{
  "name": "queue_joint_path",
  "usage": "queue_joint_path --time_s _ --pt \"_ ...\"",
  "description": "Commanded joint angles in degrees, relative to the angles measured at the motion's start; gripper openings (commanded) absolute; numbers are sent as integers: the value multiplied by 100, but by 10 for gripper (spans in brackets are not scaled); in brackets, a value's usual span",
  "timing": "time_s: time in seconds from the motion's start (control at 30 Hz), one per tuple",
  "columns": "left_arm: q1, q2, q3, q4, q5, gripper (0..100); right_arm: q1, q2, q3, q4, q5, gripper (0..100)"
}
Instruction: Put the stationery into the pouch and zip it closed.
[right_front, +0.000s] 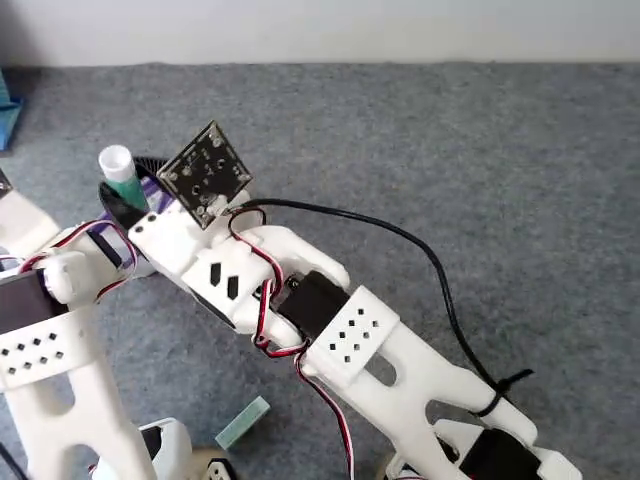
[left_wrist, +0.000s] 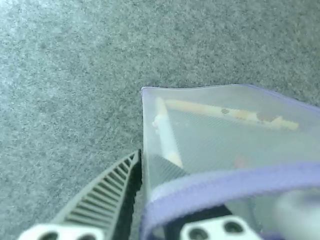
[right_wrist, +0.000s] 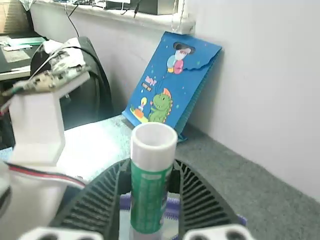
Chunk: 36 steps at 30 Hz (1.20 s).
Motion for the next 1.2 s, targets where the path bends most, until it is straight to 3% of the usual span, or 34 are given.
queue_joint_path --time_s 0.0,0.17,0.33,0.47,0.7,0.83,0.97,1.17 --pt "-18 35 -189 18 70 12 -13 -22 53 -110 88 32" --pt "-18 53 -189 18 70 12 -13 -233 53 -110 79 180" --pt "-18 62 -189 -9 70 12 57 -646 53 92 88 113" --pt "-18 62 -189 -9 70 12 277 -1077 53 998 79 82" --pt "-18 62 -189 -9 70 12 1798 -1314 79 3371 53 84" --pt "-18 62 -189 -9 70 12 2369 -602 79 4497 88 84" --pt "-18 62 -189 0 70 12 2422 664 35 4804 62 98" --pt "-18 53 -189 18 70 12 2211 2466 -747 4857 79 275"
